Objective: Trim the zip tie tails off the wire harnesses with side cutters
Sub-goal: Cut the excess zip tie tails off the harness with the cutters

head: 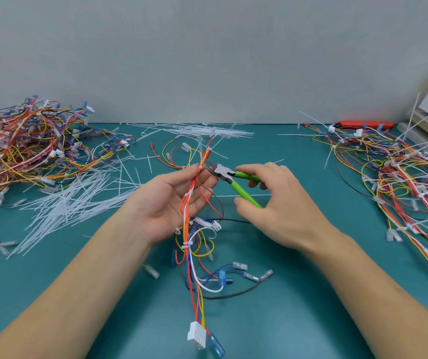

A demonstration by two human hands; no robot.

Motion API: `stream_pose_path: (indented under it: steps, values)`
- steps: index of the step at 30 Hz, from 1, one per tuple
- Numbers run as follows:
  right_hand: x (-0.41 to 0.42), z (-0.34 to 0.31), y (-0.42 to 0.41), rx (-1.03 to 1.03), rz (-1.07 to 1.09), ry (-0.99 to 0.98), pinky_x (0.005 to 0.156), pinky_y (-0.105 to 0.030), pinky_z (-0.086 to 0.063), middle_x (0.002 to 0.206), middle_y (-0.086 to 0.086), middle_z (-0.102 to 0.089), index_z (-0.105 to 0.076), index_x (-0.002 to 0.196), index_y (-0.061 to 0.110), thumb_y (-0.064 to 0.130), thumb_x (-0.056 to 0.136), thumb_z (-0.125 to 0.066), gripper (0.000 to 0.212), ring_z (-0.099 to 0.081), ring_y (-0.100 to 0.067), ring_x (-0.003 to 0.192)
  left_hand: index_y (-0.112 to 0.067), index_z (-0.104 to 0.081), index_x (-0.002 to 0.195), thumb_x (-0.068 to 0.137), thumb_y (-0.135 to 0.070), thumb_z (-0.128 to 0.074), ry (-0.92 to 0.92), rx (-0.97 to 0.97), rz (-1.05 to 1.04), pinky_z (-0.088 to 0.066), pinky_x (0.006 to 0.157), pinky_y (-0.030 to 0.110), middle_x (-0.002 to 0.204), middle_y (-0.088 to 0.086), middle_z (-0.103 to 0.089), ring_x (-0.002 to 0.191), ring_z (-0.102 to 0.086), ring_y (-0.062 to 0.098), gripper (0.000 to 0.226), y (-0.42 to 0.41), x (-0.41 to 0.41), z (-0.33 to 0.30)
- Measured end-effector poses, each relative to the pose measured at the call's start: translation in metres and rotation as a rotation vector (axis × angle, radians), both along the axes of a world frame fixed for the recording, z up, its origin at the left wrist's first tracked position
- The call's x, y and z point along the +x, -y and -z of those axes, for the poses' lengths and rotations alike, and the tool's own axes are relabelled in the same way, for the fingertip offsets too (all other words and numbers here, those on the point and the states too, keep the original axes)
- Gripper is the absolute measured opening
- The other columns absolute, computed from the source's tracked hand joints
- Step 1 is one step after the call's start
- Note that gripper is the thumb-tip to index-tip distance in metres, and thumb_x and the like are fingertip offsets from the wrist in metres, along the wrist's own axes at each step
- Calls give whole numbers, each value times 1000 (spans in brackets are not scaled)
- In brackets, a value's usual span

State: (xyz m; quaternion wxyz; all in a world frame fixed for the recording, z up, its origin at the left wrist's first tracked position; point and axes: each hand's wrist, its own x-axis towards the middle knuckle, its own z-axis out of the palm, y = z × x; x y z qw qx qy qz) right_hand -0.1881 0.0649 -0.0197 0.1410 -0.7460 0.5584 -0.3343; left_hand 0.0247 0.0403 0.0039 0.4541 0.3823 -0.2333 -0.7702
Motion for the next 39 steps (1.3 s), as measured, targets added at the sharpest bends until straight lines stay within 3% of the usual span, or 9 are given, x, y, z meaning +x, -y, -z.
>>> stream_pose_path:
  steps: [2,6,10,21,25,30,34,39]
  values:
    - [1,1,0,-23,-3,2,103,-45,-44,108,16,-58,-61,132,37,51,80,-61,54,-50,-9,112,-6,-81,90,77,-14,-73,-2,2,12,-63,66,29,88,5,-73,77,-74,16,17,0,-1,1]
    - [2,4,2,-40,0,9,102,-45,-45,108,15,-59,-62,132,36,52,82,-62,53,-50,-8,111,-6,-80,89,77,-14,-74,-16,-6,16,-63,67,31,79,4,-69,67,-70,13,16,0,-1,5]
    - [2,6,2,-70,9,30,101,-44,-46,106,15,-59,-63,131,36,53,83,-63,52,-49,-6,107,-8,-81,82,78,-16,-72,-7,-33,46,-62,66,30,79,2,-70,65,-69,11,12,-1,-3,7]
    - [1,9,7,-85,1,68,92,-35,-48,95,9,-62,-69,122,38,54,86,-65,40,-54,-14,98,-10,-81,87,79,-15,-71,-11,-72,115,-61,67,28,85,2,-71,69,-68,10,14,-1,-2,8]
    - [0,9,7,-69,4,99,76,-32,-42,84,10,-55,-70,113,41,57,86,-65,31,-48,-6,83,-9,-81,87,80,-15,-71,0,-75,107,-61,66,27,85,3,-71,69,-68,10,14,0,-2,8]
    - [2,6,7,-69,68,64,62,-33,-40,76,6,-51,-65,104,49,64,84,-63,25,-51,-12,75,-10,-81,86,79,-16,-72,-6,-71,103,-60,66,27,84,2,-70,69,-67,10,13,0,-3,9]
    - [2,10,6,-75,38,110,67,-33,-40,80,9,-54,-69,108,42,59,87,-67,28,-51,-6,76,-11,-82,87,81,-16,-72,-7,-70,106,-60,66,27,85,3,-70,69,-67,10,13,0,-3,9]
    - [5,13,4,-79,28,125,95,-45,-49,101,11,-65,-69,122,33,56,86,-69,43,-58,-12,100,-9,-81,87,82,-14,-70,12,-70,96,-60,65,27,85,4,-70,69,-67,11,13,0,-4,10]
